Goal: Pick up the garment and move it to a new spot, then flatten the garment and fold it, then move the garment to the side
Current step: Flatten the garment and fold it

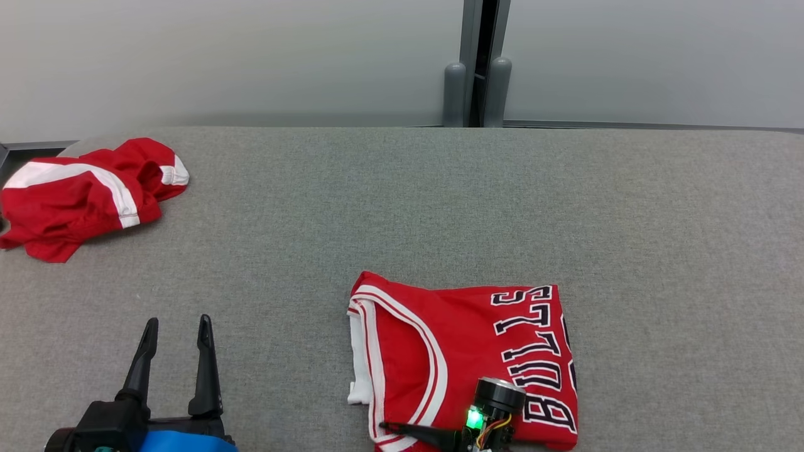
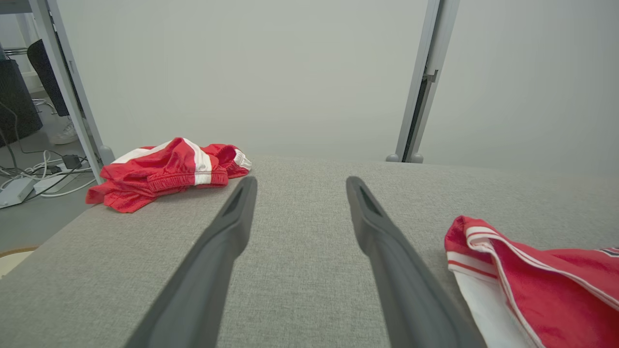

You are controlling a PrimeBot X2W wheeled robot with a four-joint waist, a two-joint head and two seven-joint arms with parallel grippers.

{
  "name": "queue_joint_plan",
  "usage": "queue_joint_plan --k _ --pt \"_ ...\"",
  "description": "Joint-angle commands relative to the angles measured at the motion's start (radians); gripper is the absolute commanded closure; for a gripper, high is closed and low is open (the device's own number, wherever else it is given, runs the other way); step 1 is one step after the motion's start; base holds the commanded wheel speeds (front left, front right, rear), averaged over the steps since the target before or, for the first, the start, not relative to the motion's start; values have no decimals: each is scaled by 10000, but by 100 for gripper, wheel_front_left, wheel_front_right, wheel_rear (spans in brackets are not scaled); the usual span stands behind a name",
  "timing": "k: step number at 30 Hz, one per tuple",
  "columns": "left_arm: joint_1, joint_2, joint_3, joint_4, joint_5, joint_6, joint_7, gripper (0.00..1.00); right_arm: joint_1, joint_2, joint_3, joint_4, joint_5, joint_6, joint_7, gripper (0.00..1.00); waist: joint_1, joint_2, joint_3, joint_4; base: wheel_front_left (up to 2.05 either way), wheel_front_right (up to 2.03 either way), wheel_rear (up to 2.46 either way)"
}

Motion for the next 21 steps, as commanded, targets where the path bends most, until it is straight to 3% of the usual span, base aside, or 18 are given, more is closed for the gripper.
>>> queue_joint_plan --k 1,21 --pt "-114 34 7 -15 -4 40 -25 0 -189 68 53 106 -60 -4 98 100 -1 0 8 1 0 0 0" --pt "-157 34 -22 39 -72 40 -27 0 35 811 -147 562 1024 -4 -463 100 -1 0 74 41 0 0 0"
